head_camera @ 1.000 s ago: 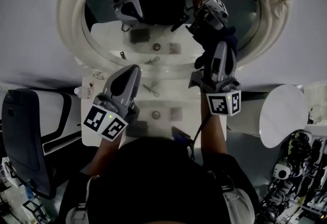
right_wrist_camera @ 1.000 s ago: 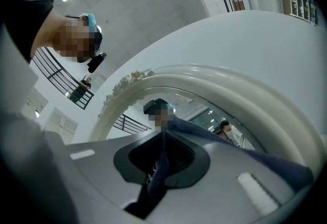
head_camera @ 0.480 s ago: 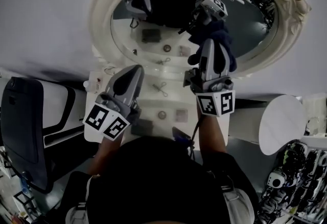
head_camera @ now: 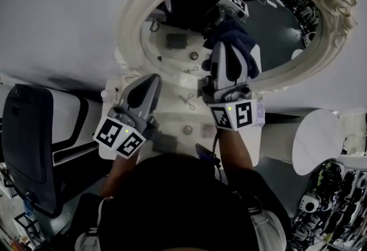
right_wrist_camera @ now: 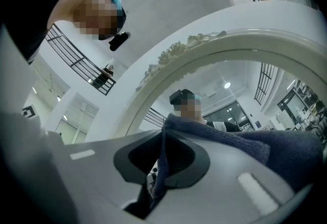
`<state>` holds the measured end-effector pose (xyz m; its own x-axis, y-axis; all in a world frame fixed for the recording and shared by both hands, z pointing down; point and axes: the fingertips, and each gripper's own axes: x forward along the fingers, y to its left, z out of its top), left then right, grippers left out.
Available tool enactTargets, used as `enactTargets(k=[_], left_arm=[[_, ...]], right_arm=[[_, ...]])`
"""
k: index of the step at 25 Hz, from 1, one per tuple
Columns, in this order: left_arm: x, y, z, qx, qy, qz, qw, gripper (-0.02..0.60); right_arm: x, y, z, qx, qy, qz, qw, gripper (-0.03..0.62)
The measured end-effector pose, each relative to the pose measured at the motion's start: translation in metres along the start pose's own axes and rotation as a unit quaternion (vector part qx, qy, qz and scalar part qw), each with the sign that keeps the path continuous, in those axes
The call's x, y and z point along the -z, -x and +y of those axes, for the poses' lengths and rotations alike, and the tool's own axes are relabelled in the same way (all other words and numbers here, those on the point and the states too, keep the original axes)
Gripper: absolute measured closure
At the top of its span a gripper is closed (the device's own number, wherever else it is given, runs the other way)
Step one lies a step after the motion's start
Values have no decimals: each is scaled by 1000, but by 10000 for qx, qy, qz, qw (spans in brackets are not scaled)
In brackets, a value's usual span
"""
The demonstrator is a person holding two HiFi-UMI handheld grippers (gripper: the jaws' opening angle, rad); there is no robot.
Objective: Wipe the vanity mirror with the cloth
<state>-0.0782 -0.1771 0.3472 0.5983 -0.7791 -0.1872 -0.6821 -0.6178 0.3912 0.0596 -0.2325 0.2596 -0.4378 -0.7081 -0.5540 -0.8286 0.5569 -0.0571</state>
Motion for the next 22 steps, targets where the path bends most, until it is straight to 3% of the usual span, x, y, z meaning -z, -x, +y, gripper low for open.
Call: enactTargets(k=[15, 22], left_arm=[[-10, 17, 25, -196, 5, -41, 9998, 581], [-21, 44, 54, -281, 24, -72, 9996, 581]], right_arm=[[35, -28, 56, -377, -18, 170, 9991, 566], [66, -46, 105, -736, -164, 261, 9968, 566]])
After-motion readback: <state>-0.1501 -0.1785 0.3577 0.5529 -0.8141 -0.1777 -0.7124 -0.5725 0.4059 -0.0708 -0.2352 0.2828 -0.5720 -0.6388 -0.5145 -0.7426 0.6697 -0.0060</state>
